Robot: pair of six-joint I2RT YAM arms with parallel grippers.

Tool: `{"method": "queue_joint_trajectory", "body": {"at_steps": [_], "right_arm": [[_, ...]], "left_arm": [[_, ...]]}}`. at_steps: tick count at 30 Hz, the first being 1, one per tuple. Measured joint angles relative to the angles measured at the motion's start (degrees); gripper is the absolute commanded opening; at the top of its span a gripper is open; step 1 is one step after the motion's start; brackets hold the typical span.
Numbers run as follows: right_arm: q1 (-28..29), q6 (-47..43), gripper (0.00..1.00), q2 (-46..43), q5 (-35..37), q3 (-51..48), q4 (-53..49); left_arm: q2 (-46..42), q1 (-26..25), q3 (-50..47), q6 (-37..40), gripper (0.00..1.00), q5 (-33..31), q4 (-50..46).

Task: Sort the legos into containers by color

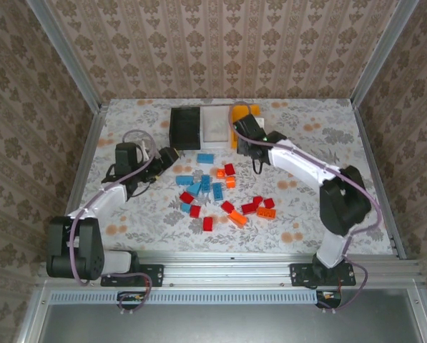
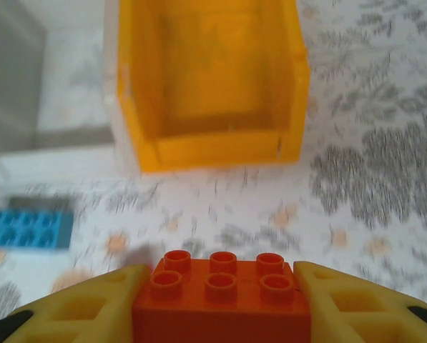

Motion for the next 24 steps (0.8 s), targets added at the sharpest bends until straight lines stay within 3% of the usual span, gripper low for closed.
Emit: {"method": "queue_joint_trajectory", "body": {"at_steps": [10, 22, 24], "right_arm": [[-4.9, -8.0, 0.39, 21.2, -1.3, 28.5, -4.6], [-6.4, -8.9, 0.44, 27.6, -4.6, 33.6, -8.9], [-6.4, -8.9, 0.53, 28.0, -4.7, 33.6, -9.3]], "left_arm": [[-7.6, -0.8, 0.2, 1.2, 1.0, 2.4, -2.4], [-7.8, -0.9, 0.2, 2.6, 1.0, 2.5, -5.5], [-7.8, -0.9, 0.2, 2.6, 1.0, 2.5, -5.8]]}}
